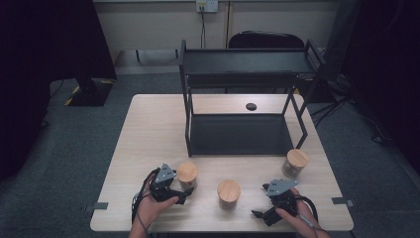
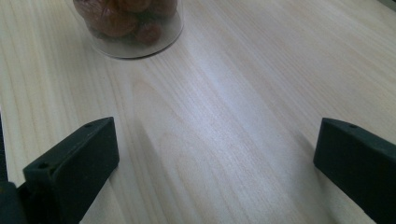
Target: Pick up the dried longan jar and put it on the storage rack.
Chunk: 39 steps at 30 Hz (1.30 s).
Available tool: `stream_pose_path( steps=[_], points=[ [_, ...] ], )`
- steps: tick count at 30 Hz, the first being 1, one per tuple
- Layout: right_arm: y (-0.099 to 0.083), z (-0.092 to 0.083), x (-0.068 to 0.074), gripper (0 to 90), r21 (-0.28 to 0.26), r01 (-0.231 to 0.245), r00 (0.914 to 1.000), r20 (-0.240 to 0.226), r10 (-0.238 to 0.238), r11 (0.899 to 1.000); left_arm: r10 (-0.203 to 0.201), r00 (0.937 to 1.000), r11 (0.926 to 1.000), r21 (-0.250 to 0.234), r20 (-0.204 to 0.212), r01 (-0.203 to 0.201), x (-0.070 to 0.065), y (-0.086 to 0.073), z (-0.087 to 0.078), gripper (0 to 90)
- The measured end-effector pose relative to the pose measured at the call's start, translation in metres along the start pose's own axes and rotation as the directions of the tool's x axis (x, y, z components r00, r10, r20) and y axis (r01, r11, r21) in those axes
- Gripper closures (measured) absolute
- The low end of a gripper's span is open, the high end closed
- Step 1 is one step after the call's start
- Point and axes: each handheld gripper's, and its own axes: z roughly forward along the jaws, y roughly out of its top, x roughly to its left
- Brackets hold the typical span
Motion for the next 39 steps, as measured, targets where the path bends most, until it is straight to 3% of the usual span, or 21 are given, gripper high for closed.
stream_pose_path(
  steps=[34,39],
  points=[
    [0.0,0.0,0.0,0.0,0.0,0.001,1.0,0.0,-0.001,1.0,0.017,0.9998,0.9994,-0.03,-0.007,-0.017,-0.004,0.007,0.011,23.6],
    [0.0,0.0,0.0,0.0,0.0,0.001,1.0,0.0,-0.001,1.0,0.052,0.9984,0.9983,-0.025,-0.024,-0.052,-0.006,0.009,0.011,25.0]
  ],
)
